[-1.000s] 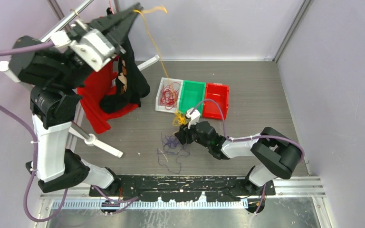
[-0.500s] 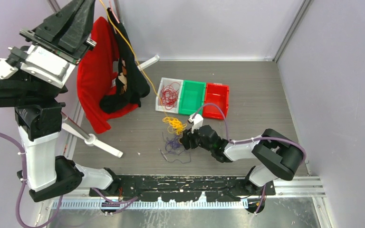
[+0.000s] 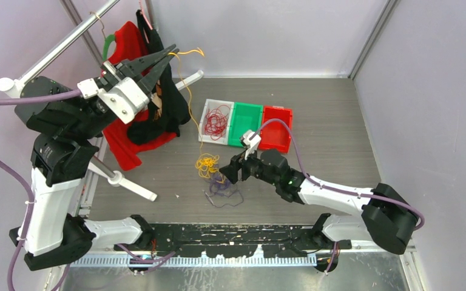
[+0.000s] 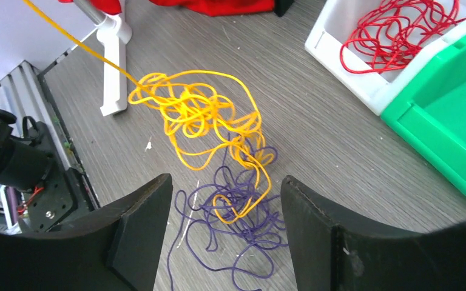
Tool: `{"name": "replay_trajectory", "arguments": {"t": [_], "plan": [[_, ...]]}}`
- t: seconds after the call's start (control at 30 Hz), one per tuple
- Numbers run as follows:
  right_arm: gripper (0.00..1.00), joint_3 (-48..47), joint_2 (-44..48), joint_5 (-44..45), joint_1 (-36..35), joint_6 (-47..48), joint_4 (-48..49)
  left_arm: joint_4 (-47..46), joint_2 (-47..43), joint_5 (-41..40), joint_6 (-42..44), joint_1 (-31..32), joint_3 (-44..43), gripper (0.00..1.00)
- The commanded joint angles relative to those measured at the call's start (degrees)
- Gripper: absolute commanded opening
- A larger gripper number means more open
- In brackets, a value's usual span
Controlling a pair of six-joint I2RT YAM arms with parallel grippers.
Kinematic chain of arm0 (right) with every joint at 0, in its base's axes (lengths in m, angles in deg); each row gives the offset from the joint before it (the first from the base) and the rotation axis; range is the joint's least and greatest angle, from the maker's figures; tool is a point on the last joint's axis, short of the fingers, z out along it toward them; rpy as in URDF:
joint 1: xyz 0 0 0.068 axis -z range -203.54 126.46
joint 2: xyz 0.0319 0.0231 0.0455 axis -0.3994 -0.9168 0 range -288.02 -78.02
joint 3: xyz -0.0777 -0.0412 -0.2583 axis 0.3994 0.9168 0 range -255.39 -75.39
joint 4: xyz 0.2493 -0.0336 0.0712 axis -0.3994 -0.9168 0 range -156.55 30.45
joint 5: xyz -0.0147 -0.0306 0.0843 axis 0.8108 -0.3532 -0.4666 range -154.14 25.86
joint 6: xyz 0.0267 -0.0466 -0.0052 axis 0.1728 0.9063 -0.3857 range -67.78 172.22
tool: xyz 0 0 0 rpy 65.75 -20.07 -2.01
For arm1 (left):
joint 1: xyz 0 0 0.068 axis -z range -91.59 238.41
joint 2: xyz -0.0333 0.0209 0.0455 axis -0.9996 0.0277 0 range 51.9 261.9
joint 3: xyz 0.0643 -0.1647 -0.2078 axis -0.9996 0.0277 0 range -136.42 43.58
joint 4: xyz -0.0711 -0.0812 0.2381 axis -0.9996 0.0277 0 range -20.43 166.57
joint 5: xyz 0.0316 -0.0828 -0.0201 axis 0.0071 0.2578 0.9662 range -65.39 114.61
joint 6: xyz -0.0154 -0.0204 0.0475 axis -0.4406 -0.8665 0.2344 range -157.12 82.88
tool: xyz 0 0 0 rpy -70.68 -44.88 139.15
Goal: Untangle the cables
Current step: Untie the cable.
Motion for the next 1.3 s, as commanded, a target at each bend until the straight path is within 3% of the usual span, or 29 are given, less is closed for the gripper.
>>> {"name": "replay_trajectory", "arguments": {"t": [0.0,0.17,0.3,0.53,0.7,1.0,1.1,1.27], "plan": [[0.70,-4.5,-0.3,-1.1,-0.2,1.3,-5.9,1.0,-2.0,-0.1,0.5,0.1,0.9,0.00],[0.66,-6.5,-3.7,10.5,-0.1,-1.3,-16.6,3.4,-3.4,-3.2,4.5,0.2,3.4,0.00],[0.65,-4.1,-2.7,12.7,-1.1,-5.7,-22.4,9.1,-6.2,-4.2,8.6,0.1,9.6,0.00],[0.64,0.6,1.5,8.1,-2.7,-10.1,-23.2,22.1,-11.6,-6.9,14.0,0.2,23.5,0.00],[0.64,1.5,3.0,6.3,-5.3,-11.0,-25.8,26.2,-13.1,-12.5,15.0,0.1,32.7,0.00],[0.59,0.2,-6.8,8.4,-8.5,-10.9,-19.1,25.8,-13.4,-13.1,15.5,-2.9,45.6,0.00],[0.50,-1.2,-10.5,9.8,-8.6,-10.2,-17.4,25.6,-13.0,-11.2,15.4,-6.3,49.1,0.00],[0.16,-3.9,-8.6,12.3,-8.6,-8.5,-20.1,25.8,-13.9,-8.3,15.5,-10.9,56.4,0.00]]}}
